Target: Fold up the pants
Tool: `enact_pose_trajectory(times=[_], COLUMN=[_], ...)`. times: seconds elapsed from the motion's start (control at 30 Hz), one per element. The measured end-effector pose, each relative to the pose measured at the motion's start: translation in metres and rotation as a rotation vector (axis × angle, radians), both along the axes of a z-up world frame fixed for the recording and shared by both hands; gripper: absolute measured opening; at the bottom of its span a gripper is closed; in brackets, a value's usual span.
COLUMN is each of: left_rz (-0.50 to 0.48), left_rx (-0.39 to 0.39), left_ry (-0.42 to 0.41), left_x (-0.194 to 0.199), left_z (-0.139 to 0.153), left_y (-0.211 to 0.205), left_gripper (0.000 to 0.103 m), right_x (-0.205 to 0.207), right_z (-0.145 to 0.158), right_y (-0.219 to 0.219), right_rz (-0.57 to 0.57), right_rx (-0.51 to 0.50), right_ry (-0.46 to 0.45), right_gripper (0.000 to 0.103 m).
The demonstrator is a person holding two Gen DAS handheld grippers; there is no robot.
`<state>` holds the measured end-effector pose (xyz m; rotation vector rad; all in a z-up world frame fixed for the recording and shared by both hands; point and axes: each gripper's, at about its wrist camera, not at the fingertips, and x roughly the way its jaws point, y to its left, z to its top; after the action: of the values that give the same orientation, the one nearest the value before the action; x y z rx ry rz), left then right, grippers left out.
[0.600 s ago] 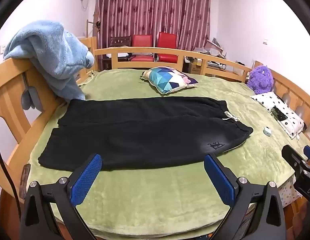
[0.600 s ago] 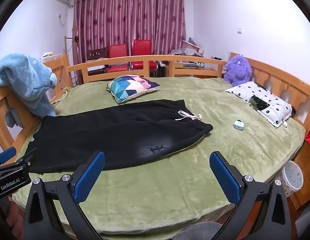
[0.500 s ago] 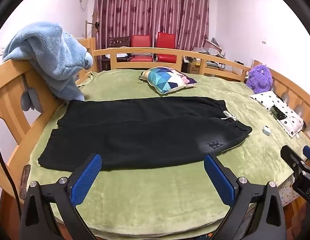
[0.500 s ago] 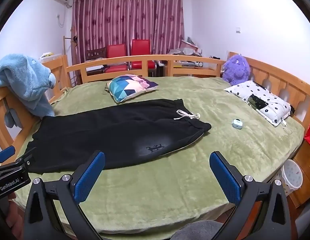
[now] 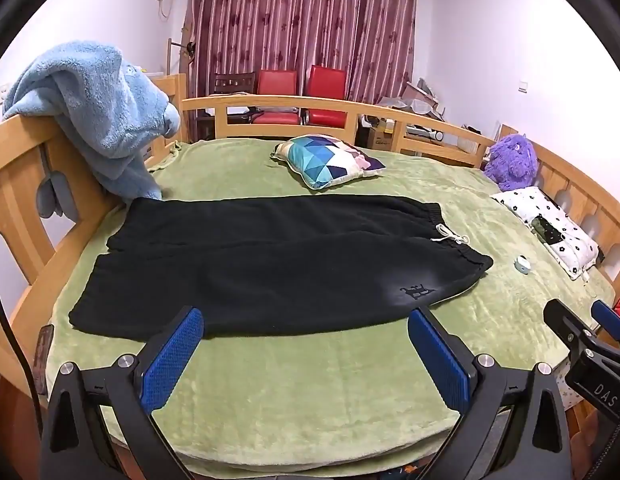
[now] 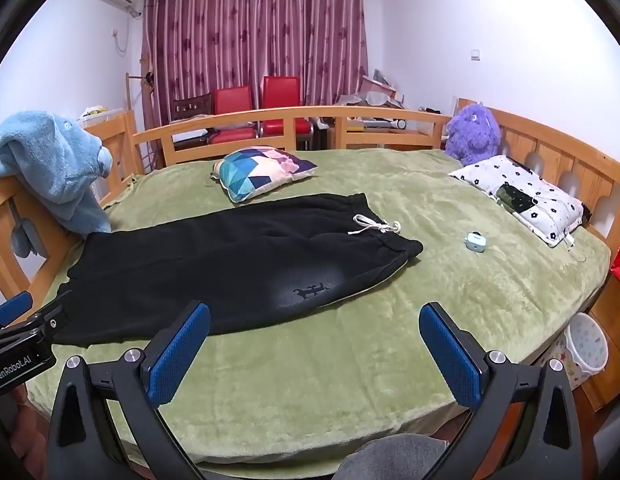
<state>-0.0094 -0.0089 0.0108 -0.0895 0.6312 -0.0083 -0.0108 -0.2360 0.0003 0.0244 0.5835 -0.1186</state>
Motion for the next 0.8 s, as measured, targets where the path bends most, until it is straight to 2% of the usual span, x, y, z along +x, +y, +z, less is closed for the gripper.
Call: enact_pose_trajectory(times=[0.8], left_rz=[0.003], left_rx=[-0.035], left_ry=[0.026], left_x=[-0.0022], left_z=[-0.0099], left_y=[0.0054], left_gripper=[0.103], right_x=[-0.0032], right_z=[-0.0005], right_y=[-0.0017], right_rz=[-0.002], right_rx=[-0.001], right_ry=[0.009], right_gripper=[0.103])
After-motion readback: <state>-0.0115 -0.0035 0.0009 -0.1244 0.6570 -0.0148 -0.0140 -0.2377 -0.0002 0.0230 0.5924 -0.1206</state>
